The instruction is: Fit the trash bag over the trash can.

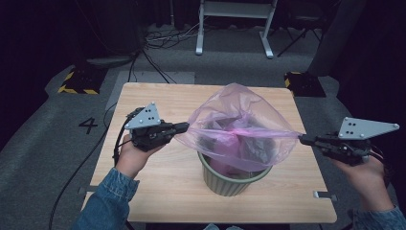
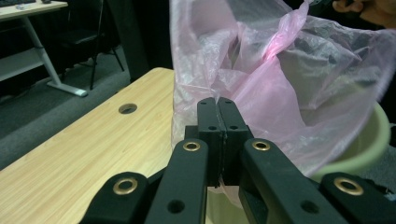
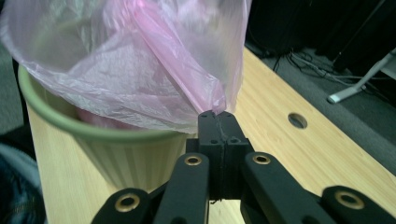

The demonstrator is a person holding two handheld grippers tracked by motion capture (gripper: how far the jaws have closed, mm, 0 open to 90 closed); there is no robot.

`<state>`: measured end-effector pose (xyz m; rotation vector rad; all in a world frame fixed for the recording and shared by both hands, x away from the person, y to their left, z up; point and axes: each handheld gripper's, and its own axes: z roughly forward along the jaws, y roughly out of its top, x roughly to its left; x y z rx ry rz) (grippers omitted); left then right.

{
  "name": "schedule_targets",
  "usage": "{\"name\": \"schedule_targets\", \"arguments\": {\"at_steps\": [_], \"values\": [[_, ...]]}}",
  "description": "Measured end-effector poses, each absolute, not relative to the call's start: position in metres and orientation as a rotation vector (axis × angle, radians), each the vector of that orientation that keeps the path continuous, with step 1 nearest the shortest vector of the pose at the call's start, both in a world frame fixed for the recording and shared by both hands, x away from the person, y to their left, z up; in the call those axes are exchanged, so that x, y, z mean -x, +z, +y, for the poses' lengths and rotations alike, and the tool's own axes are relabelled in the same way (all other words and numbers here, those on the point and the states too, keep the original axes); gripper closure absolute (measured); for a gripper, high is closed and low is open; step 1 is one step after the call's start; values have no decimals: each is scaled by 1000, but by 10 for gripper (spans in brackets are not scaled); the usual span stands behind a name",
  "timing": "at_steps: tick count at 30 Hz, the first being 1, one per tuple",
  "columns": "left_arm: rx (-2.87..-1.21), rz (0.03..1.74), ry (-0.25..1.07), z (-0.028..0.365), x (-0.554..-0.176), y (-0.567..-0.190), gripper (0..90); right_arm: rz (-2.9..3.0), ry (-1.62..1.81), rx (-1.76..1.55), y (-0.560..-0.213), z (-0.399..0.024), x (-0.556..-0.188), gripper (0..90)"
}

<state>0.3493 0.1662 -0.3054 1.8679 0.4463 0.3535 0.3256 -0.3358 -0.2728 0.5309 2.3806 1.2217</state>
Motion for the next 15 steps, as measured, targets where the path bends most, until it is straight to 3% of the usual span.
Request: {"name": "schedule_targets", "arguments": {"at_steps": [13,14,15], "values": [[-1910,484,345,196,-324,-320,890,2470,1165,-626,-299,-366,-306,900],[-1890,481,355,195,-324,-318,820,2471,1165,-616,-300,-364,-304,900],[-1876,476,353,194,-324,-317,682,2469,1170,-599,-301,-363,-302,894]]}}
